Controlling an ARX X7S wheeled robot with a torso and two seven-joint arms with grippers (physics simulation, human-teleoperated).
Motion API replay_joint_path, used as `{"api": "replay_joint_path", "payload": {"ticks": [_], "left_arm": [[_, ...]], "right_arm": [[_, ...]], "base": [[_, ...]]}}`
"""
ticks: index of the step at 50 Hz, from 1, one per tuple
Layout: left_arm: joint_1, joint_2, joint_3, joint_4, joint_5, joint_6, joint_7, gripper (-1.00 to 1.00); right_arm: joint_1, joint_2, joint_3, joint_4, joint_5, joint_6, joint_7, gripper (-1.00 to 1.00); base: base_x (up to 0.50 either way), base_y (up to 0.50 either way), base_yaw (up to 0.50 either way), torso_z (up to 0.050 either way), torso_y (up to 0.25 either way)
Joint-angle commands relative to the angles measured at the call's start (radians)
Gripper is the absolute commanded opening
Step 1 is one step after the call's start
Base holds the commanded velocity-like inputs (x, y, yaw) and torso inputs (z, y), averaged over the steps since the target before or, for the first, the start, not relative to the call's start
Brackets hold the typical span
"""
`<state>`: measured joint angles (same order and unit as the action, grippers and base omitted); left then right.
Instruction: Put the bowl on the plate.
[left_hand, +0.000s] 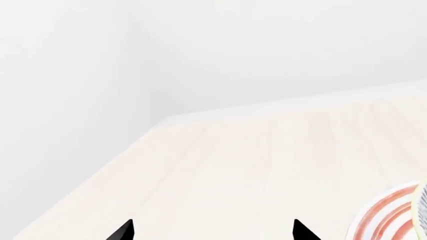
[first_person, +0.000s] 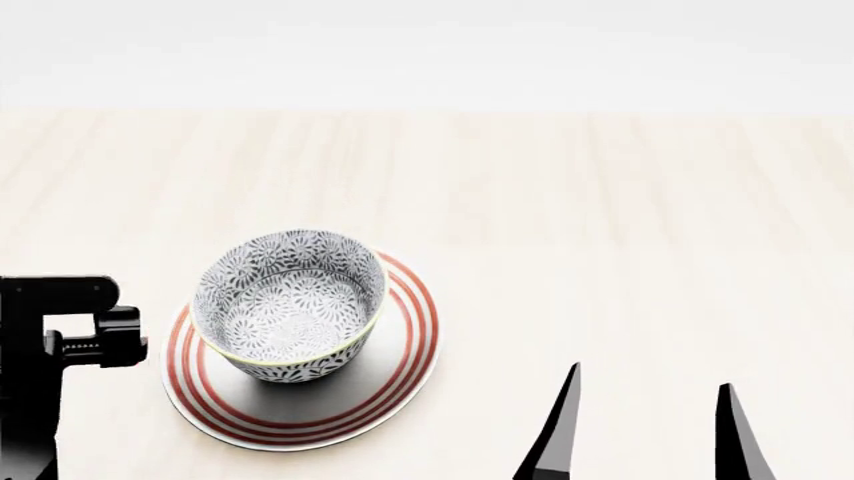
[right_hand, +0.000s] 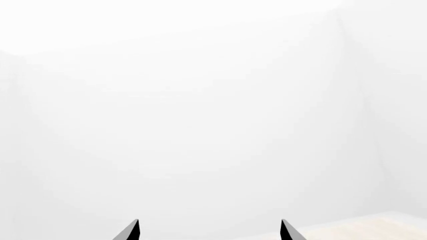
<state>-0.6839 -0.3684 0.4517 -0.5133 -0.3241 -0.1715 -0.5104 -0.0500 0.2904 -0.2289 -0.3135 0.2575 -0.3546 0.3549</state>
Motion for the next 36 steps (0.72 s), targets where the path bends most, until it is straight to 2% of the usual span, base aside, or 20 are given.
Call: {"api": "replay_joint_path", "payload": {"ticks": [1, 10, 15, 21, 24, 34, 36], "left_arm": [[0.214, -0.097, -0.087, 0.271, 0.003, 0.023, -0.082, 1.00], [0.380, -0.144, -0.101, 0.466, 0.036, 0.098, -0.156, 1.00], [0.467, -0.148, -0.116, 0.511, 0.070, 0.221, -0.188, 1.00], [0.532, -0.120, -0.144, 0.451, 0.109, 0.421, -0.221, 1.00], [0.552, -0.121, -0.150, 0.454, 0.161, 0.465, -0.254, 1.00], [0.637, -0.126, -0.160, 0.522, 0.489, 0.678, -0.423, 1.00], [0.646, -0.126, -0.162, 0.534, 0.508, 0.689, -0.435, 1.00]], "right_arm": [[-0.002, -0.017, 0.010, -0.001, -0.025, 0.002, -0.021, 1.00], [0.000, -0.016, 0.006, 0.010, -0.025, -0.001, -0.019, 1.00], [0.000, -0.015, 0.007, 0.011, -0.026, -0.005, -0.017, 1.00], [0.007, -0.012, 0.012, 0.015, -0.027, -0.006, -0.011, 1.00], [0.008, -0.013, 0.012, 0.021, -0.028, -0.012, -0.010, 1.00], [0.021, -0.016, 0.024, 0.068, -0.039, -0.054, -0.007, 1.00], [0.020, -0.017, 0.023, 0.078, -0.040, -0.064, -0.008, 1.00]], "base": [[0.00, 0.00, 0.00, 0.000, 0.000], [0.00, 0.00, 0.00, 0.000, 0.000], [0.00, 0.00, 0.00, 0.000, 0.000], [0.00, 0.00, 0.00, 0.000, 0.000], [0.00, 0.00, 0.00, 0.000, 0.000], [0.00, 0.00, 0.00, 0.000, 0.000], [0.00, 0.00, 0.00, 0.000, 0.000]]}}
